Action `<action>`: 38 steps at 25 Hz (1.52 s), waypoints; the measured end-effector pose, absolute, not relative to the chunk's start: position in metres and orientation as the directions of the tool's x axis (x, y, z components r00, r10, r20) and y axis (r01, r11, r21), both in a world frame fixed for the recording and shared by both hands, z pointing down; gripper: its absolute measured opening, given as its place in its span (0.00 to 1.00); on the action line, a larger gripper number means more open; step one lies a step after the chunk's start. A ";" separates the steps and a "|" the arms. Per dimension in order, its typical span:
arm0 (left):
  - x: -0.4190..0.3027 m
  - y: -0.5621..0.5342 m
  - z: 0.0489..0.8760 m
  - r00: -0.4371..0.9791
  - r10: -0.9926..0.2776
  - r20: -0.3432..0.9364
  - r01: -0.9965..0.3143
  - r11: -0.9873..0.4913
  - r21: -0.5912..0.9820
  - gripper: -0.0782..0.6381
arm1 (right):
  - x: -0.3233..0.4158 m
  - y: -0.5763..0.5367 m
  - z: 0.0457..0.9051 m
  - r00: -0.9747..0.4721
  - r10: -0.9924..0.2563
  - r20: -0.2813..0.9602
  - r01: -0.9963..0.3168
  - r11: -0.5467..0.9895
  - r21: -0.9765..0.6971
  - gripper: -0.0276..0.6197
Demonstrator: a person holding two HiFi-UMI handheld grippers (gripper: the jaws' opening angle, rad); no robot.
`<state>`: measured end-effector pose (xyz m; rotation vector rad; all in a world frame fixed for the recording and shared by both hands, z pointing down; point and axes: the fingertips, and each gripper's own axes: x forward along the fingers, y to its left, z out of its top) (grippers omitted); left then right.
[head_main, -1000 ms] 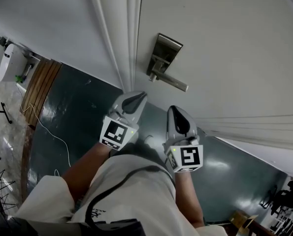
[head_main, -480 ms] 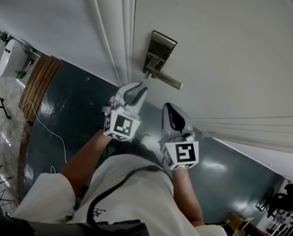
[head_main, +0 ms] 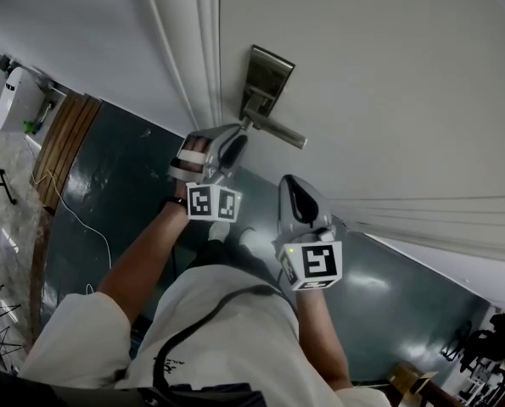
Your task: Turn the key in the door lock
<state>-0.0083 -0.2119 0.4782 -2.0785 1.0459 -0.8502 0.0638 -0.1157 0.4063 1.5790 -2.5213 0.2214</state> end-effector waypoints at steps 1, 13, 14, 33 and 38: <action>-0.008 -0.215 0.480 0.465 -0.848 0.254 -0.412 -0.461 -0.786 0.30 | 0.065 -0.115 0.408 -0.430 -0.877 0.214 -0.901 0.431 -0.042 0.05; 0.002 -0.224 0.489 0.450 -0.856 0.253 -0.329 -0.423 -0.844 0.27 | 0.071 -0.108 0.411 -0.421 -0.879 0.226 -0.905 0.424 -0.037 0.06; 0.003 -0.224 0.489 0.451 -0.856 0.253 -0.328 -0.422 -0.845 0.27 | 0.072 -0.107 0.411 -0.418 -0.880 0.227 -0.906 0.421 -0.036 0.06; 0.003 -0.235 0.487 0.440 -0.863 0.250 -0.458 -0.455 -0.764 0.18 | 0.078 -0.104 0.417 -0.409 -0.881 0.237 -0.910 0.414 -0.030 0.06; 0.002 -0.237 0.489 0.453 -0.854 0.257 -0.513 -0.485 -0.708 0.18 | 0.079 -0.104 0.419 -0.403 -0.882 0.245 -0.913 0.407 -0.037 0.05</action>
